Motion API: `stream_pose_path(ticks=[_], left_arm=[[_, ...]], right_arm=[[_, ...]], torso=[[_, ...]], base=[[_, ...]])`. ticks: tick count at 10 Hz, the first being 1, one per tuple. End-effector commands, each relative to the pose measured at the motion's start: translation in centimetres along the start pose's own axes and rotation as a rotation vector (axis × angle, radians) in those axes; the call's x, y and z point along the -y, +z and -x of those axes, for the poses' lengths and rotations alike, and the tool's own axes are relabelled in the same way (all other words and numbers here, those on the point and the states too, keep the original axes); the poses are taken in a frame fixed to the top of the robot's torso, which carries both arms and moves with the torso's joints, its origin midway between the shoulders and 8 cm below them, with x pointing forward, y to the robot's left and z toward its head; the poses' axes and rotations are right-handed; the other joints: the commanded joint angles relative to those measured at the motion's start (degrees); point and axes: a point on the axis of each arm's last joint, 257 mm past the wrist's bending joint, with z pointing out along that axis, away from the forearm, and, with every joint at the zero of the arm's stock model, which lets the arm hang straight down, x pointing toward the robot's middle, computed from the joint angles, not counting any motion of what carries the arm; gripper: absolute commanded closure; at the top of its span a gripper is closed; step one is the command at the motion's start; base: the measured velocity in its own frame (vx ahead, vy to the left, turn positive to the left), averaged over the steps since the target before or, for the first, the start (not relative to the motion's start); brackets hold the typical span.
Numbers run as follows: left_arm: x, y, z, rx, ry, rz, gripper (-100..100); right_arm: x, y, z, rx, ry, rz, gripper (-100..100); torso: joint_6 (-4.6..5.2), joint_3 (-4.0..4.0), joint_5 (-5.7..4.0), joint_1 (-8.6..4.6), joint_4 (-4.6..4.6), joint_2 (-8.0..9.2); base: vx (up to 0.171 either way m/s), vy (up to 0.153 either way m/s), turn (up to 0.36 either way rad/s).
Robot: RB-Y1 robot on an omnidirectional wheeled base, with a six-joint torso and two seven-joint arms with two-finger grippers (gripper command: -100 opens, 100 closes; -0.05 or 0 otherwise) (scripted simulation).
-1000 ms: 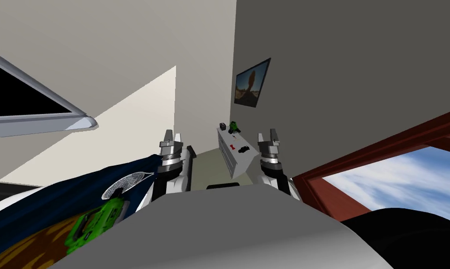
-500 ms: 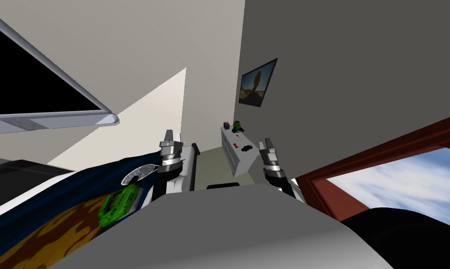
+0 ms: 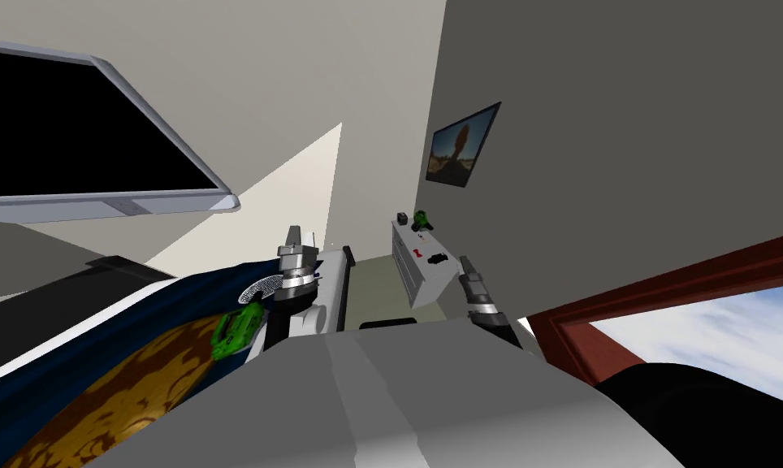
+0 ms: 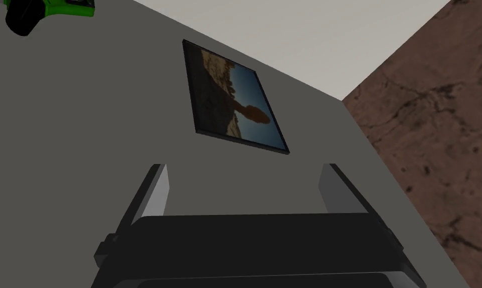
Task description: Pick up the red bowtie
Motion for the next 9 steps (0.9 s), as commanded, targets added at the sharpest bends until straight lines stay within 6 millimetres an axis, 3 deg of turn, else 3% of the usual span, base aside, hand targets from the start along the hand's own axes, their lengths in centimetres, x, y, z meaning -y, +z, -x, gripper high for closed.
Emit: stream_pose_path(ticks=[1,2,3,6,7,9], left_arm=[[0.0,0.0,0.0,0.0,0.0,0.0,0],[0.0,0.0,0.0,0.0,0.0,0.0,0],[0.0,0.0,0.0,0.0,0.0,0.0,0],[0.0,0.0,0.0,0.0,0.0,0.0,0],[0.0,0.0,0.0,0.0,0.0,0.0,0],[0.0,0.0,0.0,0.0,0.0,0.0,0]], right_arm=[[1.6,-0.9,-0.1,-0.012,-0.033,-0.038,-100],[3.6,-2.5,0.0,-0.032,-0.084,-0.1,-100],[3.6,-2.5,0.0,-0.032,-0.084,-0.1,-100],[9.3,-8.3,0.3,-0.11,-0.229,-0.294,-100],[9.4,-8.5,0.3,-0.112,-0.235,-0.299,-100],[12.9,-13.0,0.6,-0.179,-0.33,-0.428,-100]], torso=[[0.0,0.0,0.0,0.0,0.0,0.0],[0.03,-0.02,-0.01,-0.05,-0.01,-0.04],[0.02,-0.03,-0.01,-0.05,-0.01,-0.06],[0.01,-0.12,0.0,0.0,-0.04,-0.21],[-0.01,-0.18,0.01,0.01,-0.06,-0.32],[0.02,-0.17,-0.01,-0.04,-0.06,-0.29]], base=[[-0.009,0.037,0.067],[0.0,0.04,0.108],[0.005,0.028,0.08],[0.044,0.054,0.23],[0.06,0.039,0.1],[0.081,0.05,0.248]])
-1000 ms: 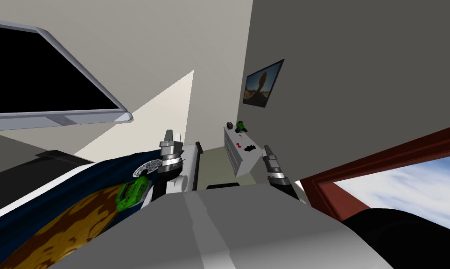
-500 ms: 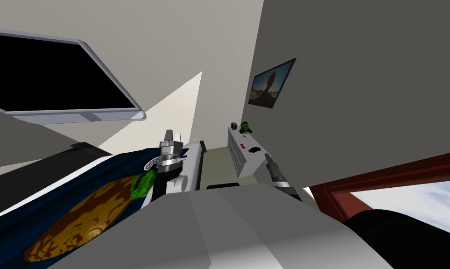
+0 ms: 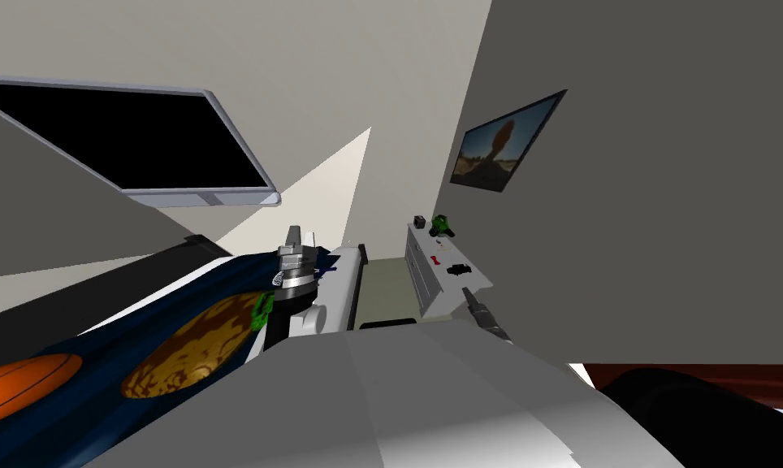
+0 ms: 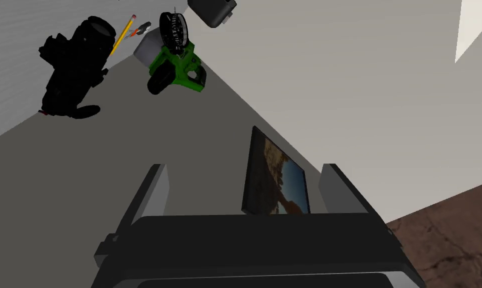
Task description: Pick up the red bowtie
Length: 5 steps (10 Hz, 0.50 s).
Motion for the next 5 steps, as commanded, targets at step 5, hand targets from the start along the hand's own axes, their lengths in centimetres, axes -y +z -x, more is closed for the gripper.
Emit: stream_pose_path(ticks=[5], left_arm=[[0.0,0.0,0.0,0.0,0.0,0.0,0]], right_arm=[[8.7,-7.5,-2.7,-0.158,-0.176,-0.247,-100]], torso=[[0.02,-0.02,-0.02,-0.13,-0.01,-0.02]], base=[[0.109,0.021,0.178]])
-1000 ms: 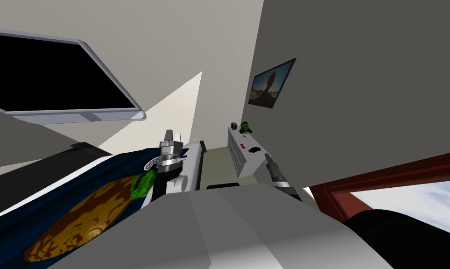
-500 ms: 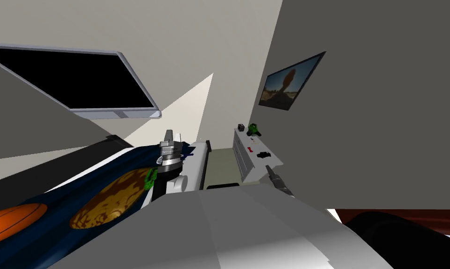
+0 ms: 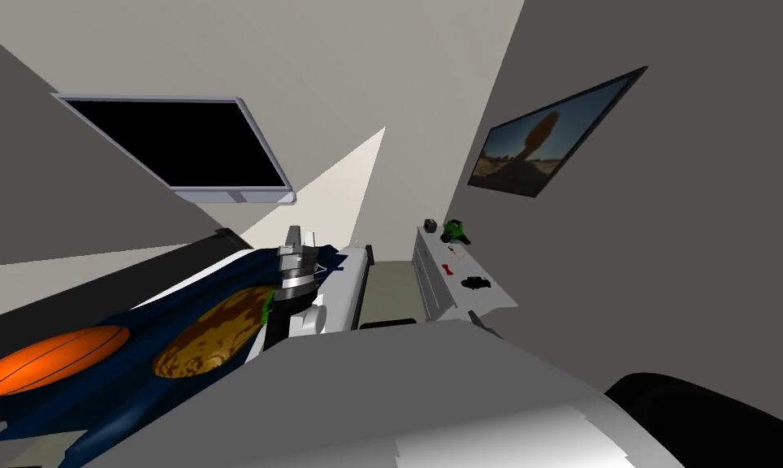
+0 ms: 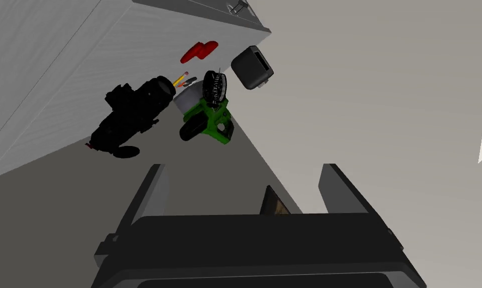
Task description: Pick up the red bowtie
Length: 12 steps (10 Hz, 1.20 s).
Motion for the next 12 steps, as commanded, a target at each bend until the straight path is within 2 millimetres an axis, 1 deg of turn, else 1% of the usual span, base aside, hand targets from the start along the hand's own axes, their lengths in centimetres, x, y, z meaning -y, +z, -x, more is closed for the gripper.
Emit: stream_pose_path(ticks=[1,2,3,5,6,8,10,11,12], left_arm=[[0.0,0.0,0.0,0.0,0.0,0.0,0],[0.0,0.0,0.0,0.0,0.0,0.0,0],[0.0,0.0,0.0,0.0,0.0,0.0,0],[0.0,0.0,0.0,0.0,0.0,0.0,0],[0.0,0.0,0.0,0.0,0.0,0.0,0],[0.0,0.0,0.0,0.0,0.0,0.0,0],[0.0,0.0,0.0,0.0,0.0,0.0,0],[0.0,0.0,0.0,0.0,0.0,0.0,0],[0.0,0.0,0.0,0.0,0.0,0.0,0]], right_arm=[[4.0,-2.6,-1.7,-0.081,-0.079,-0.104,-100],[6.4,-4.6,-2.9,-0.135,-0.124,-0.166,-100],[6.4,-4.6,-2.9,-0.135,-0.124,-0.166,-100],[10.6,-8.7,-5.0,-0.245,-0.211,-0.275,-100],[10.6,-8.9,-5.0,-0.247,-0.211,-0.278,-100],[14.3,-13.5,-6.7,-0.361,-0.29,-0.376,-100],[17.2,-18.0,-8.0,-0.471,-0.36,-0.459,-100],[17.2,-18.0,-8.0,-0.471,-0.36,-0.459,-100],[18.4,-20.1,-8.6,-0.523,-0.39,-0.495,-100]], torso=[[0.0,0.0,0.0,0.0,0.0,0.0],[0.0,-0.15,0.0,-0.01,-0.06,-0.27],[-0.01,-0.24,-0.02,-0.12,-0.1,-0.39],[0.0,-0.14,0.0,-0.02,-0.06,-0.24],[0.0,-0.2,-0.01,-0.06,-0.08,-0.34],[0.01,-0.1,-0.02,-0.09,-0.04,-0.15],[-0.01,-0.27,-0.04,-0.18,-0.11,-0.45],[0.01,-0.34,-0.04,-0.24,-0.13,-0.57],[0.04,-0.28,-0.04,-0.18,-0.11,-0.43]], base=[[0.247,0.019,0.284],[0.267,-0.015,0.303],[0.186,-0.011,0.12],[0.223,-0.01,0.245],[0.174,-0.04,0.132],[0.212,-0.052,0.251],[0.285,-0.07,0.314],[0.237,-0.086,0.079],[0.205,-0.034,0.193]])
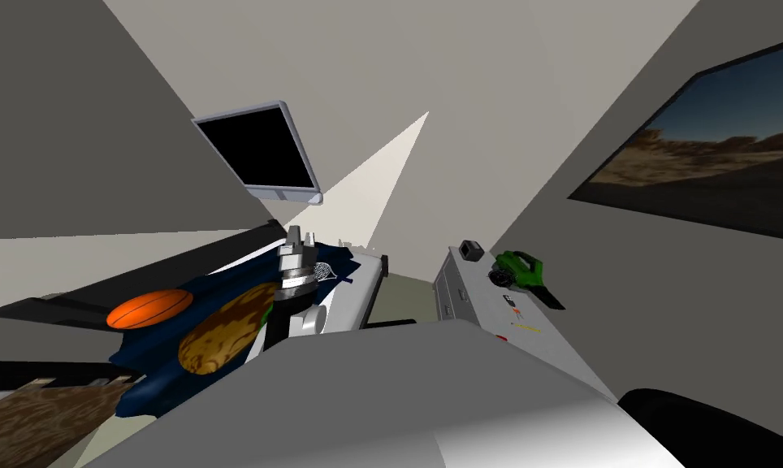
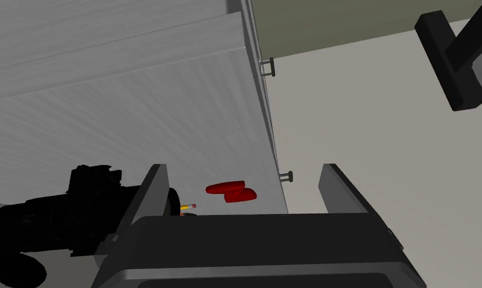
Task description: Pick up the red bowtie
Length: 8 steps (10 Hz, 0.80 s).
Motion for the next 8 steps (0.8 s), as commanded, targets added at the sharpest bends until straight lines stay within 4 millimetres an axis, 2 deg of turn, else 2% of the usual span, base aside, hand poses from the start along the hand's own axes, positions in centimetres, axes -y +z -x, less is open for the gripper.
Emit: stream_pose_path(ticks=[1,5,8], left_arm=[[0.0,0.0,0.0,0.0,0.0,0.0,0],[0.0,0.0,0.0,0.0,0.0,0.0,0],[0.0,0.0,0.0,0.0,0.0,0.0,0]], right_arm=[[2.3,-1.5,-2.9,-0.076,-0.05,-0.051,-100],[6.2,-4.8,-7.9,-0.229,-0.155,-0.133,-100],[8.0,-6.8,-10.4,-0.314,-0.214,-0.166,-100]], torso=[[0.0,0.0,0.0,0.0,0.0,0.0],[-0.06,-0.13,-0.02,-0.2,-0.03,-0.25],[-0.04,0.04,-0.01,-0.14,0.04,0.07]], base=[[0.246,-0.051,0.233],[0.27,-0.103,0.211],[0.185,-0.089,0.173]])
